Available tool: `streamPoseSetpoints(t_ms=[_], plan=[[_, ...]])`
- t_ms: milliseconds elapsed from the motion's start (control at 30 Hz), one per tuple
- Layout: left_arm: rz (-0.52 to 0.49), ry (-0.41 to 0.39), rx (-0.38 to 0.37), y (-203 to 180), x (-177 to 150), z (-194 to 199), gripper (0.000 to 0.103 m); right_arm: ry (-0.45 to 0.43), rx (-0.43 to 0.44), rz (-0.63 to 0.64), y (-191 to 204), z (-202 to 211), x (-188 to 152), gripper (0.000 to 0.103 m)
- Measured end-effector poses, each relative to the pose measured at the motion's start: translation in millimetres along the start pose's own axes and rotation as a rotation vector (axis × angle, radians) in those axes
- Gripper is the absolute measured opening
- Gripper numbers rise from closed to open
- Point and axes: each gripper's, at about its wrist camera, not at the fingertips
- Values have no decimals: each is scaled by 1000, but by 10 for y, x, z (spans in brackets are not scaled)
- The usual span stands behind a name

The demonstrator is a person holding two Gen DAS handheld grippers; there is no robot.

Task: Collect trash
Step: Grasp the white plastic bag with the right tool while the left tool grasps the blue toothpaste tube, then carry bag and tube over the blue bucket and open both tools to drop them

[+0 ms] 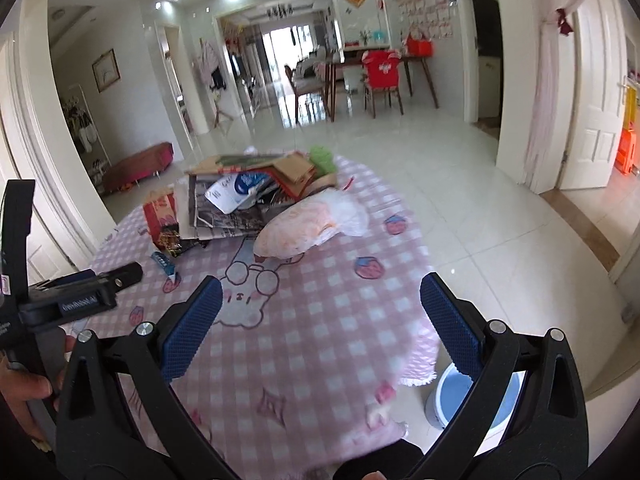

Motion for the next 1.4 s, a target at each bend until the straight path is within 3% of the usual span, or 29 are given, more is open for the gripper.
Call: streamPoseSetpoints(t_ms=[233,300,400,500,600,700,767,800,833,867,1000,1033,1200,1400], plan=[[57,49,-22,128,240,-507,94,51,-12,-52,6,-527,127,97],[45,66,-7,97,291,-650,75,55,-1,-73,-23,-618,172,97],[35,96,-17,70,314,-812,67,64,-5,-90,-37,-778,237,97],[-9,80,41,21,350,-861,59,67,-17,-94,-43,-916,312,97],[-52,56,84,-40,370,-860,34,79,-26,-99,-27,-1020,368,97],[-52,41,77,28,375,-807,18,101,-45,-95,-15,-1137,414,97],[-40,47,58,102,380,-782,13,117,-51,-105,-14,-1214,431,96],[-23,51,28,145,390,-750,11,134,-37,-115,-32,-1254,431,88],[-14,50,8,197,381,-724,11,154,-29,-123,-47,-1282,424,67],[-7,50,-1,220,381,-688,11,166,-7,-133,-62,-1296,410,59],[-17,14,-15,237,341,-484,10,169,48,-167,-146,-1181,350,44],[-23,7,-19,224,321,-417,10,166,63,-176,-175,-1118,331,34],[-43,-49,-54,142,213,-12,10,137,110,-187,-292,-776,200,34],[-156,-99,-189,-484,72,409,10,75,145,-219,-541,-235,35,34]])
Point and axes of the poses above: each gripper's, at about its wrist camera, not at the fingertips, and z roughly against the way its jaws point, y to its left, x to its top, and after that the axes turned 3 degrees about x, right-handed
